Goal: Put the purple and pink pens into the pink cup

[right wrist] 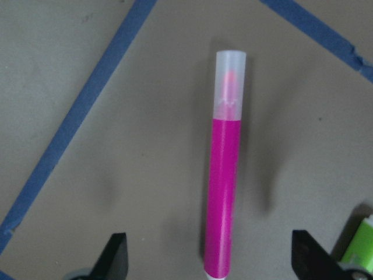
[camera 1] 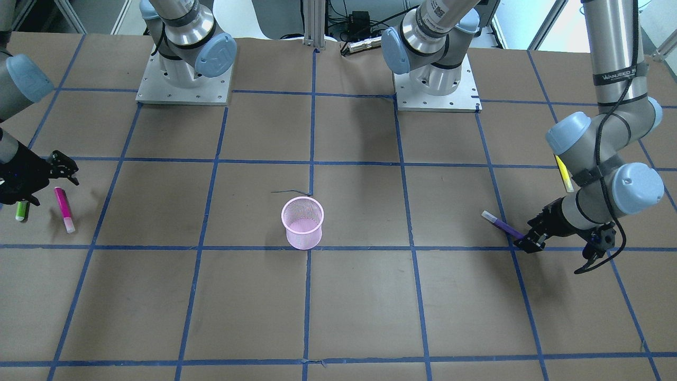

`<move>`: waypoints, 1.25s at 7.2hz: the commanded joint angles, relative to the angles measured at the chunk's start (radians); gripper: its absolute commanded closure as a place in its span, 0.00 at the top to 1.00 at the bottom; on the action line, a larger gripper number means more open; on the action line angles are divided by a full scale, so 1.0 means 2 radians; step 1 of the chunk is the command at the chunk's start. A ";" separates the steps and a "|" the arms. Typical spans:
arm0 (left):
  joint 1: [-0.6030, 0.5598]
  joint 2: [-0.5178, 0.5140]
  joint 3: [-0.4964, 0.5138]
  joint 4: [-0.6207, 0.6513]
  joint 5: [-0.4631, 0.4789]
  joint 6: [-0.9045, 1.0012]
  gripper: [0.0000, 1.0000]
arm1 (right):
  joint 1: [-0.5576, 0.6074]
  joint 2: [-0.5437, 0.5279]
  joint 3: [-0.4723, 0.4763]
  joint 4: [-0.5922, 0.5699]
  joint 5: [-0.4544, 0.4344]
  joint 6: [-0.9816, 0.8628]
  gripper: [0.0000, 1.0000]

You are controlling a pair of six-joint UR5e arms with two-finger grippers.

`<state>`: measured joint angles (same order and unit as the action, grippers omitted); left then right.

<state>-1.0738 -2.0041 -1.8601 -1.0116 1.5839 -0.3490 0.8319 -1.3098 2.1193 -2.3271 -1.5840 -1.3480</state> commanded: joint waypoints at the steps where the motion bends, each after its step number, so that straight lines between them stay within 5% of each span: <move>1: 0.001 -0.004 0.000 0.000 0.000 0.000 0.58 | -0.001 0.004 0.003 -0.006 -0.016 0.002 0.79; 4: 0.000 -0.006 0.001 0.001 -0.001 0.005 0.56 | 0.000 0.004 0.004 -0.005 -0.016 0.003 0.48; 6: 0.000 -0.007 0.001 0.000 -0.001 0.010 0.40 | 0.000 0.011 0.003 -0.006 -0.016 0.003 0.41; 8: 0.000 -0.005 0.001 0.002 -0.003 0.016 0.24 | 0.000 0.011 0.003 -0.006 -0.017 0.007 0.01; 9: 0.000 -0.003 0.001 0.002 -0.003 0.025 0.11 | -0.001 0.010 0.003 -0.004 -0.038 0.008 0.00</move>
<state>-1.0738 -2.0149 -1.8577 -1.0086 1.5792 -0.3164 0.8308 -1.2891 2.1258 -2.3383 -1.6271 -1.3349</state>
